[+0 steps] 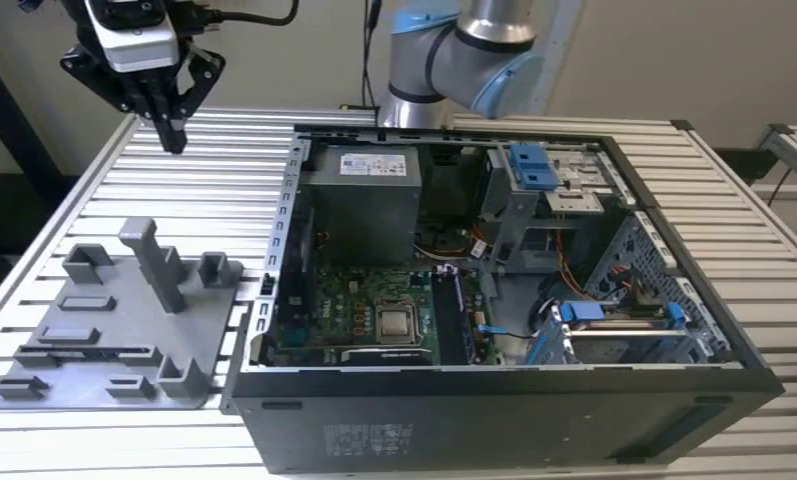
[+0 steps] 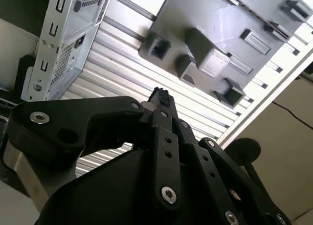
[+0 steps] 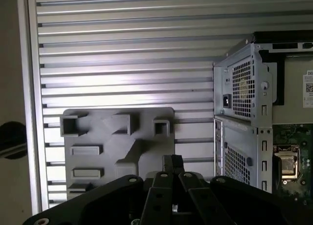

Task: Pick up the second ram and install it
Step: 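Reach for the second ram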

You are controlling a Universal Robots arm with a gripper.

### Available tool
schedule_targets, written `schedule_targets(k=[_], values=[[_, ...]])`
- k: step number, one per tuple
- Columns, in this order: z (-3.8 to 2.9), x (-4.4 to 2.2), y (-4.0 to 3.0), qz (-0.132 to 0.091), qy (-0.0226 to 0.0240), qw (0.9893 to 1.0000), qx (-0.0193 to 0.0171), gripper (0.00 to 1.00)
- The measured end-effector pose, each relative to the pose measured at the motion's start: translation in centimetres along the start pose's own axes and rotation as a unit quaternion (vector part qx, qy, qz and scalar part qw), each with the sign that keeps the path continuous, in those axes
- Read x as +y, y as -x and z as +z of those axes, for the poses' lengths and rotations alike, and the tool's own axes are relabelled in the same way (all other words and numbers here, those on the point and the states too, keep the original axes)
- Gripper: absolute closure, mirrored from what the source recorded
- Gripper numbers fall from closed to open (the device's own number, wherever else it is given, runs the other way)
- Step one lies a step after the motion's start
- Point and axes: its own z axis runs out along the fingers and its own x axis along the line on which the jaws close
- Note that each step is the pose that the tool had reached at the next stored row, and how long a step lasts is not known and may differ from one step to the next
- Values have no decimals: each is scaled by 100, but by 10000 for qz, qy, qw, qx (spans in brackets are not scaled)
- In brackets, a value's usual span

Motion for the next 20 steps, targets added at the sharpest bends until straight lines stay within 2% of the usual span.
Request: schedule_targets(k=[11,20], values=[[2,-13,-243,-1,0,10000,0,89],[5,-26,-482,0,0,10000,0,89]])
